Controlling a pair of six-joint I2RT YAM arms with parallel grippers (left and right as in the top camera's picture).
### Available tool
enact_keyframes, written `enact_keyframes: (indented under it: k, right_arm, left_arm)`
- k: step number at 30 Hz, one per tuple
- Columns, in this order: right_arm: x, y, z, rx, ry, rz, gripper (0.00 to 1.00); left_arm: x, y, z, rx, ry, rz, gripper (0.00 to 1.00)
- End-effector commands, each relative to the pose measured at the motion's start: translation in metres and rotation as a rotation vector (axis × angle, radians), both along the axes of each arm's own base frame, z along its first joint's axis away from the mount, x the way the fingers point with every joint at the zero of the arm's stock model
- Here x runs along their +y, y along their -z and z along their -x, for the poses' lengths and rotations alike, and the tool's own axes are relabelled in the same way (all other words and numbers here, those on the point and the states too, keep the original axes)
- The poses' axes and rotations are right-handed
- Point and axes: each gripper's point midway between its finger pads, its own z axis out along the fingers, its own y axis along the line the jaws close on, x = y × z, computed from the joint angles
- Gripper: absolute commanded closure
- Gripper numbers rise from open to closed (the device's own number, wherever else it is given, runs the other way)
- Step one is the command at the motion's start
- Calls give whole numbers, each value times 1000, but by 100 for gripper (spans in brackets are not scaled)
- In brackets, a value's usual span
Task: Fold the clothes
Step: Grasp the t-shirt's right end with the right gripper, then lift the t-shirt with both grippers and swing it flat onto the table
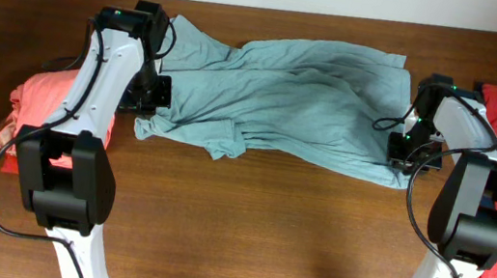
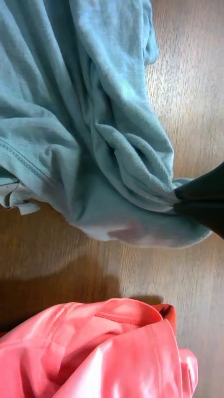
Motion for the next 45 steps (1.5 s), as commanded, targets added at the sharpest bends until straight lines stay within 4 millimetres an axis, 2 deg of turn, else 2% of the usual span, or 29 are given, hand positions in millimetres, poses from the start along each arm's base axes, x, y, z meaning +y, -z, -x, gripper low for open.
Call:
enact_keyframes:
  k: [1,5,8,10,13,18,23,26,29,32,35,38,41,43,45]
  right_arm:
    - [-1,3,3,11,10,-5,96]
    - [-1,-3,3,0,10,-4,96]
    - [-2,-26,-3,-48,10,5,96]
    - [-4,-52,-11,-109,10,14,96]
    - [-5,-102,-20,-229,10,35,96]
    - [-10,-188,-13,-431,14,99,96]
    - [-19,-267,18,-645,80,153,96]
    - [-29,-313,47,-781,137,192,96]
    - [-36,-350,75,-906,196,230,96]
    - [-34,-384,102,-1022,215,266,96]
    - [-29,-405,117,-1095,213,280,96]
    - [-28,-412,119,-1116,212,285,96]
    - [-28,-401,105,-1080,200,250,96]
    - [-27,-387,87,-1034,182,204,96]
    - [-26,-364,62,-965,151,149,96]
  left_arm:
    - [0,-6,-2,-20,-7,2,100]
    - [-1,-7,-2,-19,-7,6,100]
    - [-5,-11,-2,-28,1,35,100]
    - [-8,-20,-3,-47,18,57,100]
    - [-10,-42,-4,-96,23,67,100]
    - [-6,-91,-4,-225,21,75,100]
    - [9,-143,8,-364,-11,80,100]
    - [25,-177,19,-462,-49,77,100]
    - [40,-214,33,-575,-92,85,100]
    - [48,-249,50,-697,-120,110,100]
    - [51,-278,63,-805,-122,104,100]
    - [51,-295,68,-877,-117,104,100]
    - [51,-296,60,-890,-116,103,100]
    - [52,-290,49,-878,-117,104,100]
    - [51,-277,31,-851,-113,116,100]
